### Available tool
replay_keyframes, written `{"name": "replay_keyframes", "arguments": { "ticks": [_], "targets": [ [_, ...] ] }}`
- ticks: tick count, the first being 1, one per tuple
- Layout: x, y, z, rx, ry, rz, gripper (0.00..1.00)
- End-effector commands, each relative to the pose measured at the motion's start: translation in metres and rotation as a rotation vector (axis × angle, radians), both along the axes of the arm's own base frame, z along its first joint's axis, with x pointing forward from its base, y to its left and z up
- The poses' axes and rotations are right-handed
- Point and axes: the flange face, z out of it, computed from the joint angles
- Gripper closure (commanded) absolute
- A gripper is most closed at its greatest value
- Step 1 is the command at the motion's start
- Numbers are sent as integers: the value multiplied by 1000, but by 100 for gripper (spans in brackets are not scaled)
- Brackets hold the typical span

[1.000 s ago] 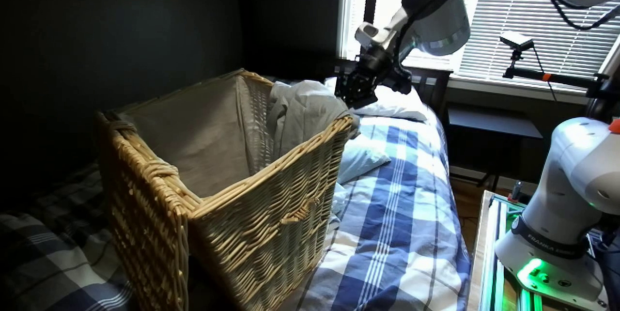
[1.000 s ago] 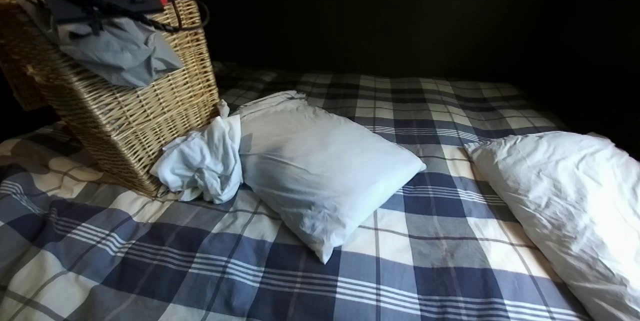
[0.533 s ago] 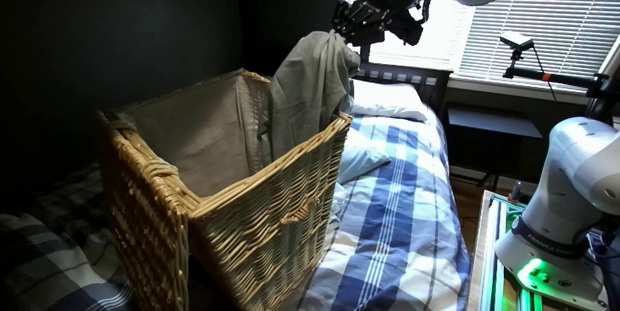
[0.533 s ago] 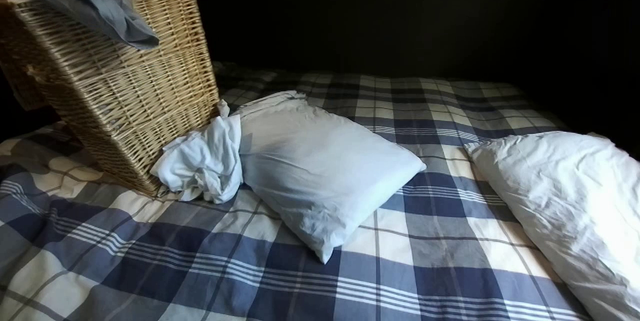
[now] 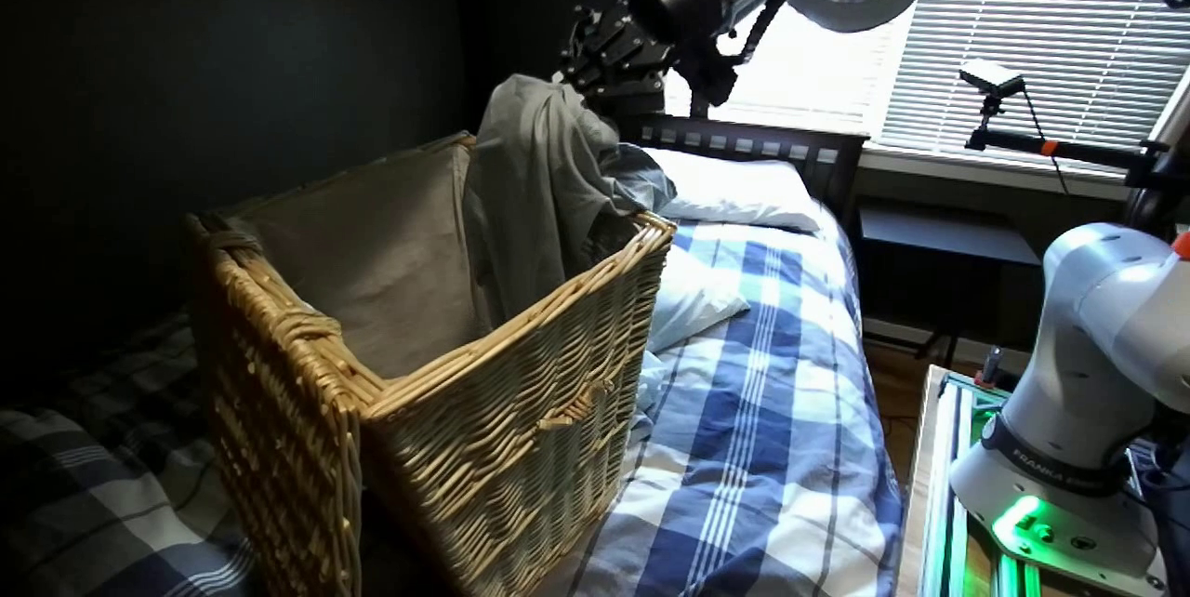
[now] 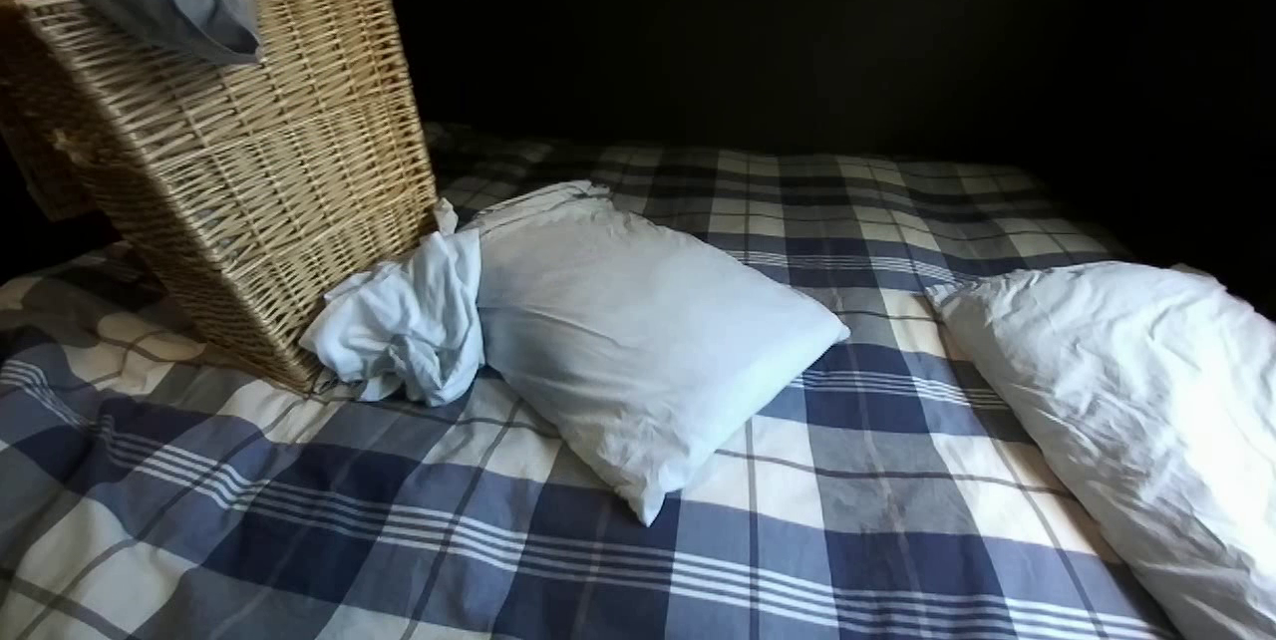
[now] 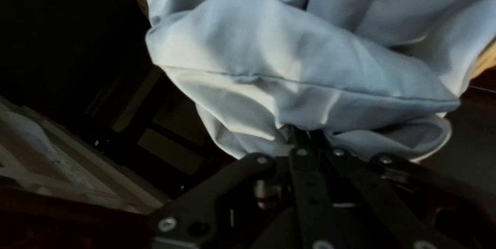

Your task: Pick up the gray pillow case and put it in the brown basket

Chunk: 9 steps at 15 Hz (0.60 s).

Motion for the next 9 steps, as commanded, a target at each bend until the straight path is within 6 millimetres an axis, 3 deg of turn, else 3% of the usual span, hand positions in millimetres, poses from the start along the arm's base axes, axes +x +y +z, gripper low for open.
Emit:
{"name": "replay_keyframes", "arguments": {
  "ticks": [1, 2, 3, 5, 7, 9],
  "targets": [
    [39, 39, -32, -16, -5, 52, 99],
    [45, 46, -42, -28, 13, 69, 99],
    [53, 52, -53, -32, 50, 84, 73],
    [63, 55, -74, -45, 122, 97, 65],
    [70, 52, -97, -83, 217, 90, 49],
    [70, 45, -101, -98, 264, 76, 34]
  ]
}}
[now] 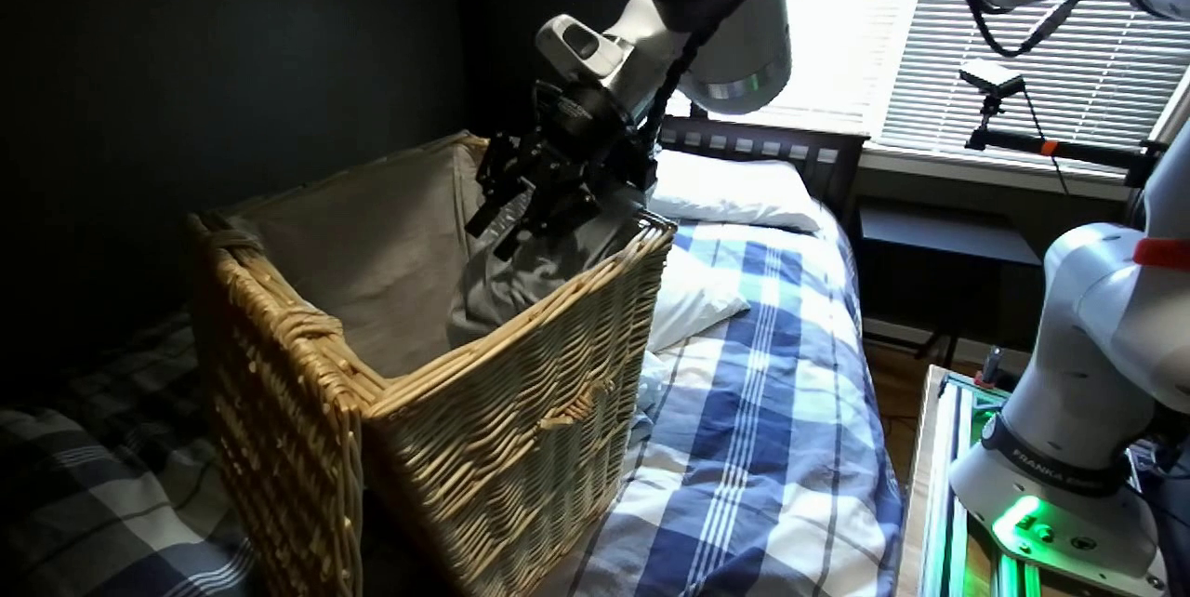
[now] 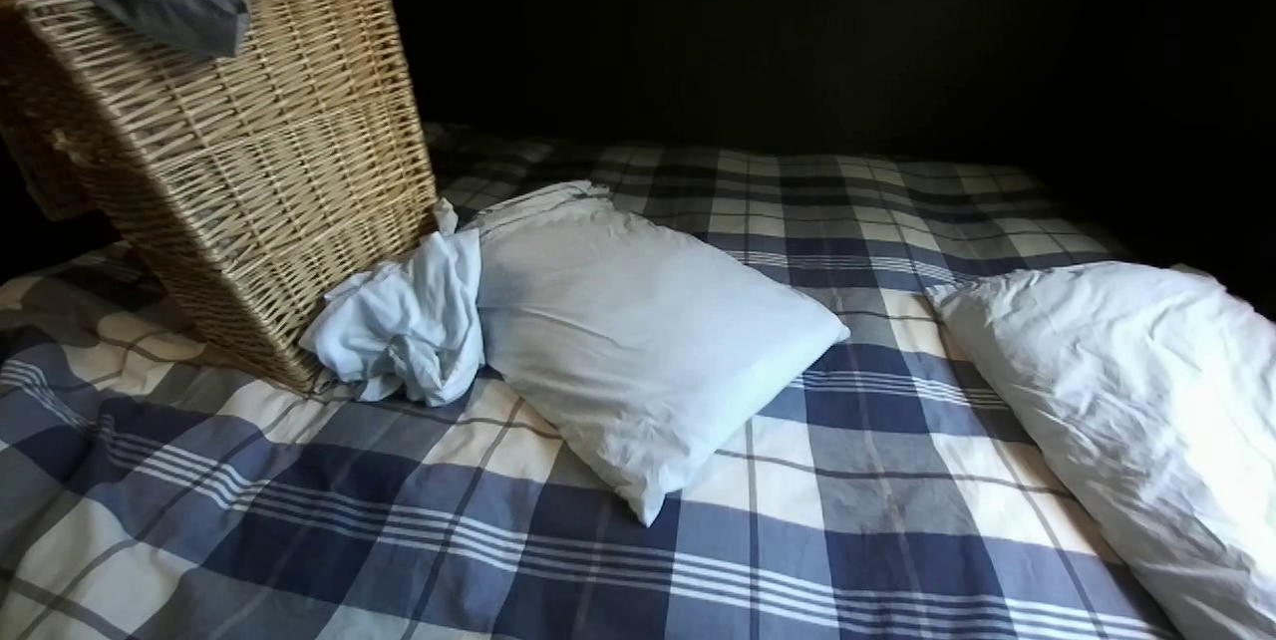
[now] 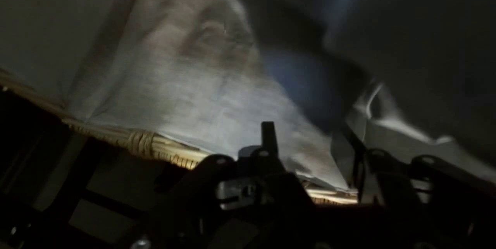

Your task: Pick up the gray pillow case and put it in the brown basket

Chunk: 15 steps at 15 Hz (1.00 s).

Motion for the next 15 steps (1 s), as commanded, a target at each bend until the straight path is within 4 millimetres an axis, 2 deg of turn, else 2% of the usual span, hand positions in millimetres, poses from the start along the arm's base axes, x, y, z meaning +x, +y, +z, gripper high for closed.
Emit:
{"name": "replay_keyframes", "arguments": {
  "ticks": [1, 2, 5, 7, 10, 13, 15],
  "targets": [
    [4, -8, 2, -30, 92, -22, 27],
    [2, -9, 10, -32, 103, -37, 18],
    [-18, -8, 57, -32, 131, -78, 0],
    [-36, -18, 85, -66, 158, -171, 0],
    [-61, -48, 124, -112, 201, -335, 0],
    [-76, -85, 147, -145, 270, -474, 0],
    [-80, -111, 149, -179, 328, -554, 0]
  ]
}}
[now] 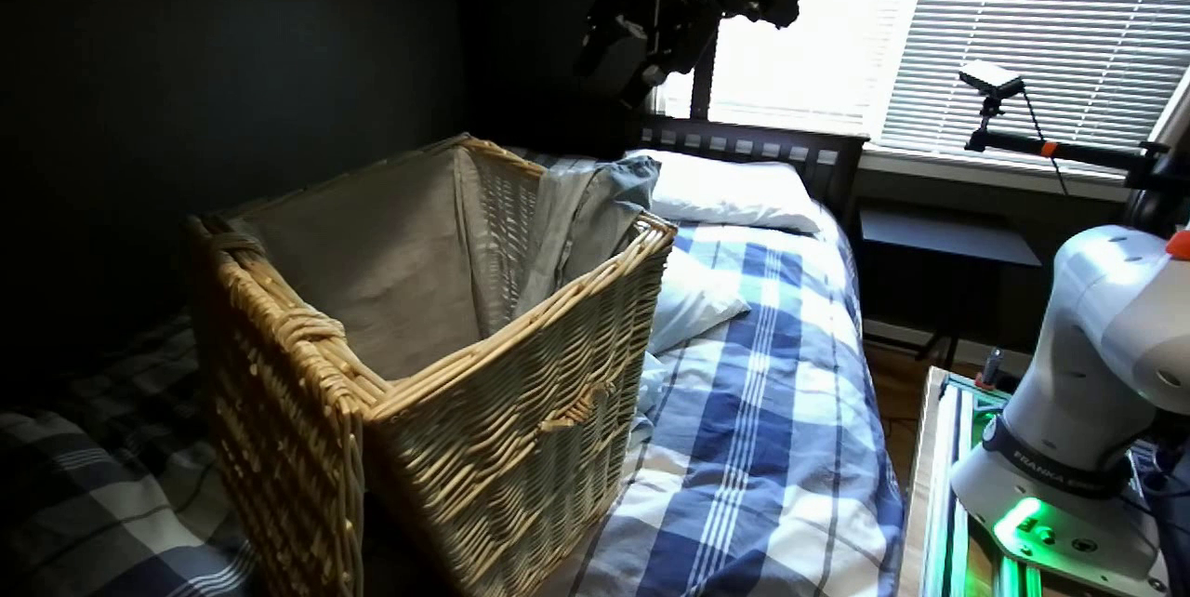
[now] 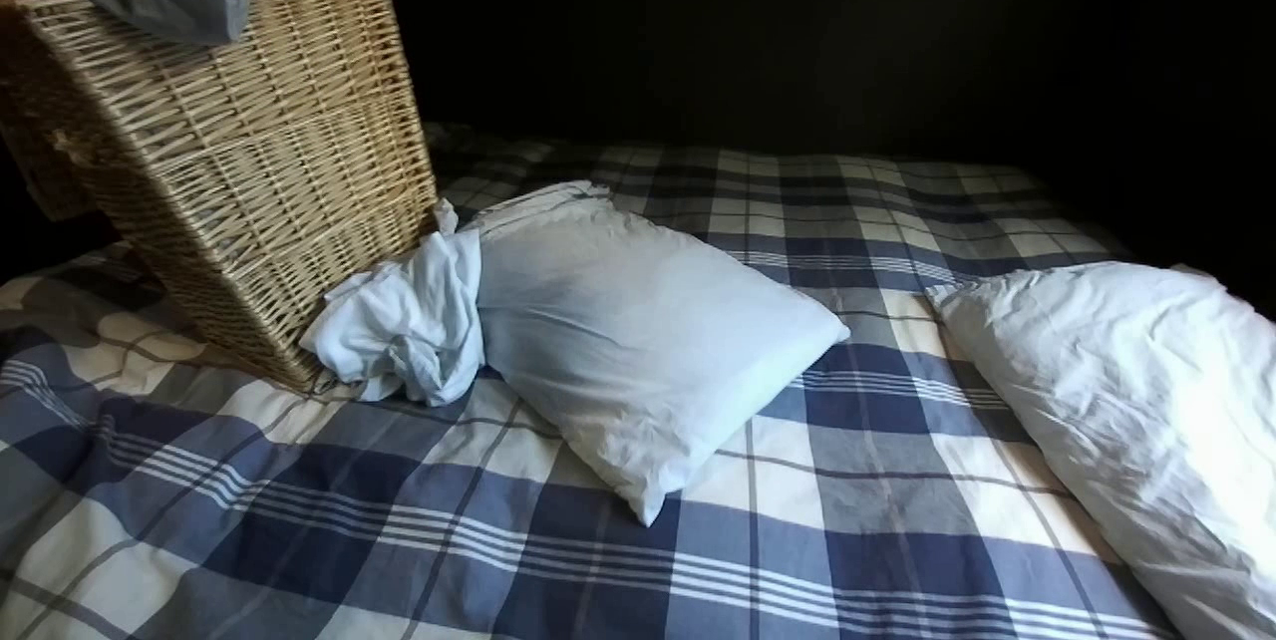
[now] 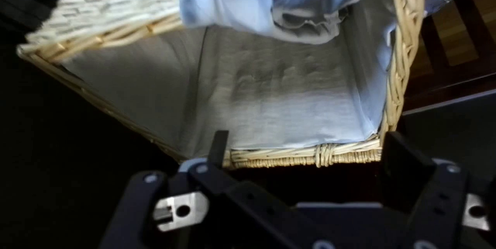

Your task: Pick up the gray pillow case and put it in the brown basket

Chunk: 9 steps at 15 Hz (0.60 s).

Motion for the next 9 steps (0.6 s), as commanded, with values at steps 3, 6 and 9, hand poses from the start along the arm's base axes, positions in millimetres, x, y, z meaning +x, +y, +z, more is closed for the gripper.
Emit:
{"name": "replay_keyframes", "arguments": {
  "ticks": [3, 6, 9],
  "targets": [
    [-8, -73, -24, -71, 207, -193, 0],
    [1, -103, -61, -66, 320, -215, 0],
    [11, -119, -94, -55, 362, -195, 0]
  ]
}}
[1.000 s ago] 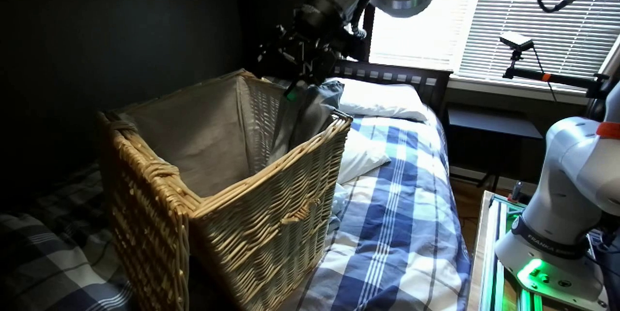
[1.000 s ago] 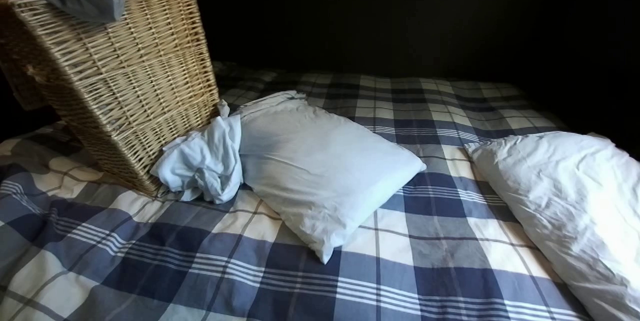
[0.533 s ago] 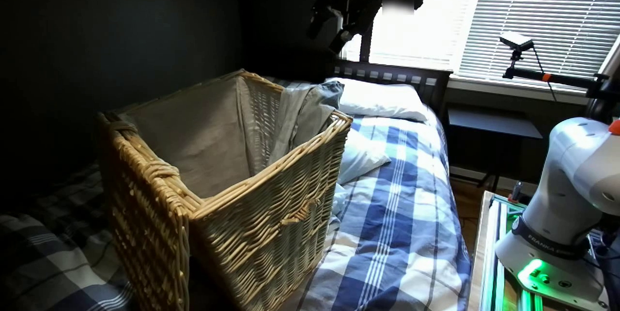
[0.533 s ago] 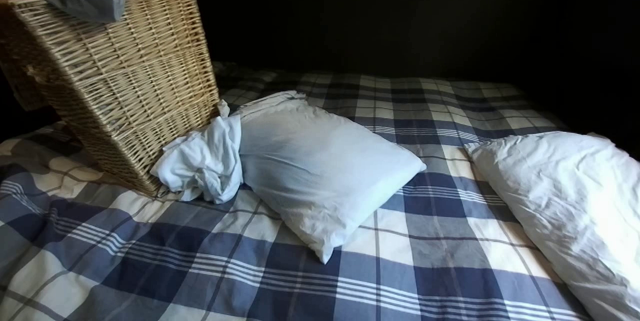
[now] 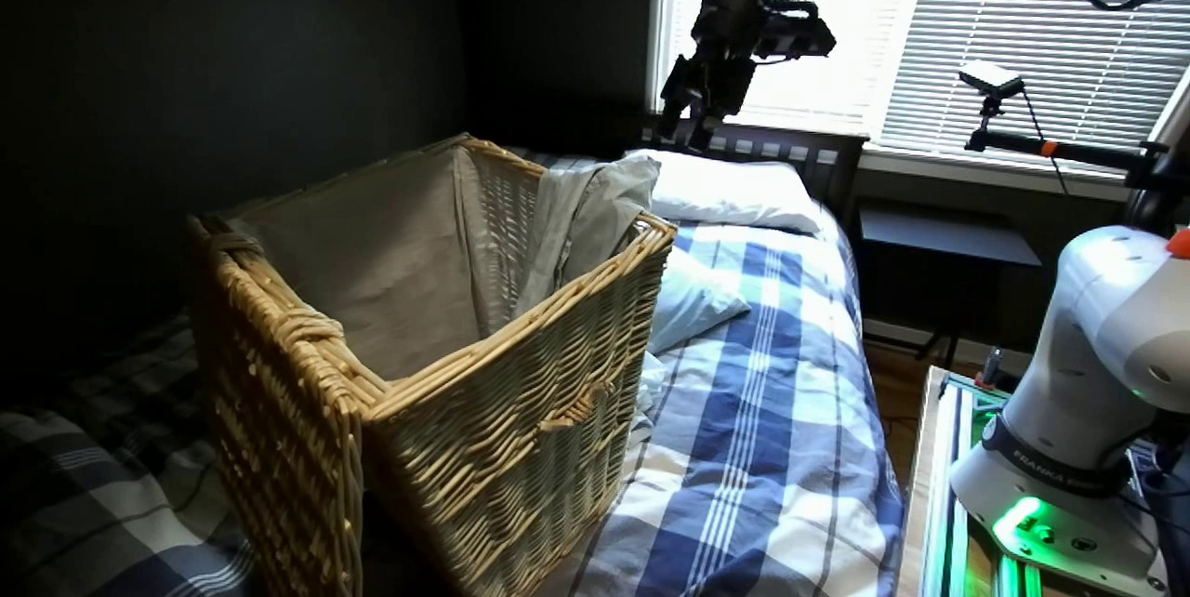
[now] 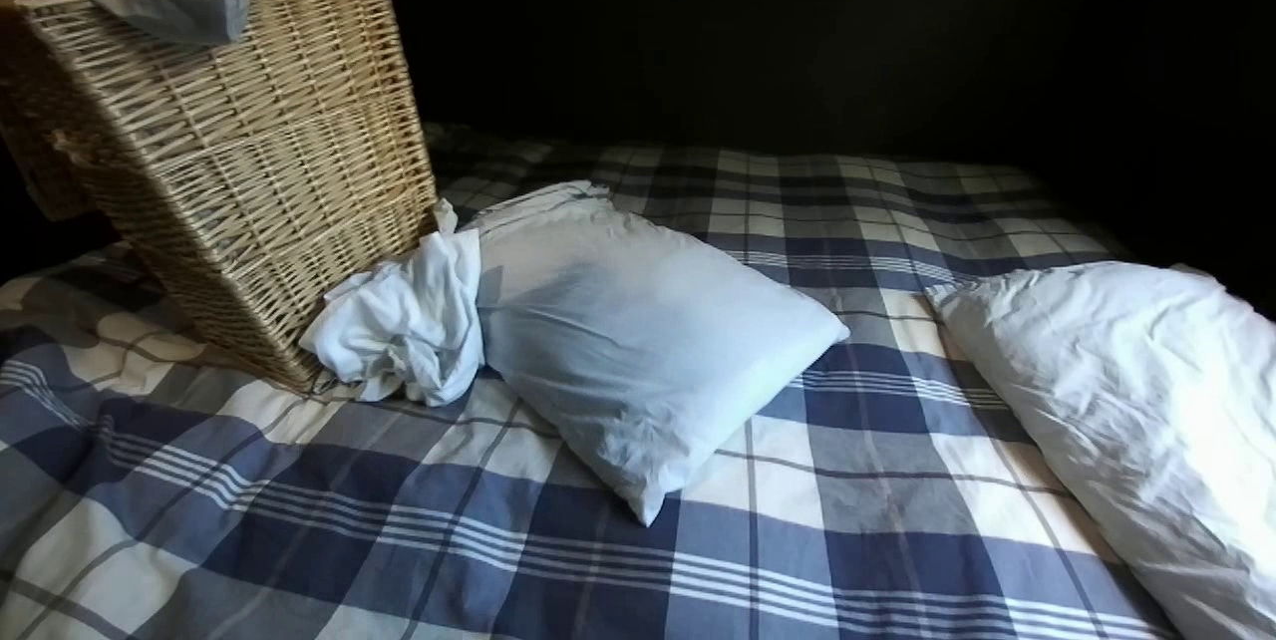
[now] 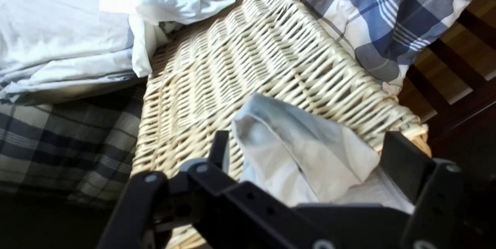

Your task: Pick up the gray pillow case and put it in the brown basket

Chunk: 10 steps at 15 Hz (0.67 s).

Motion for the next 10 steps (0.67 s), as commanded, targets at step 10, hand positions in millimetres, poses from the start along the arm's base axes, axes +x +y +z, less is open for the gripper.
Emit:
{"name": "replay_keyframes", "arguments": {
  "ticks": [10],
  "targets": [
    [33, -8, -71, 82, -134, 204, 9]
  ]
}}
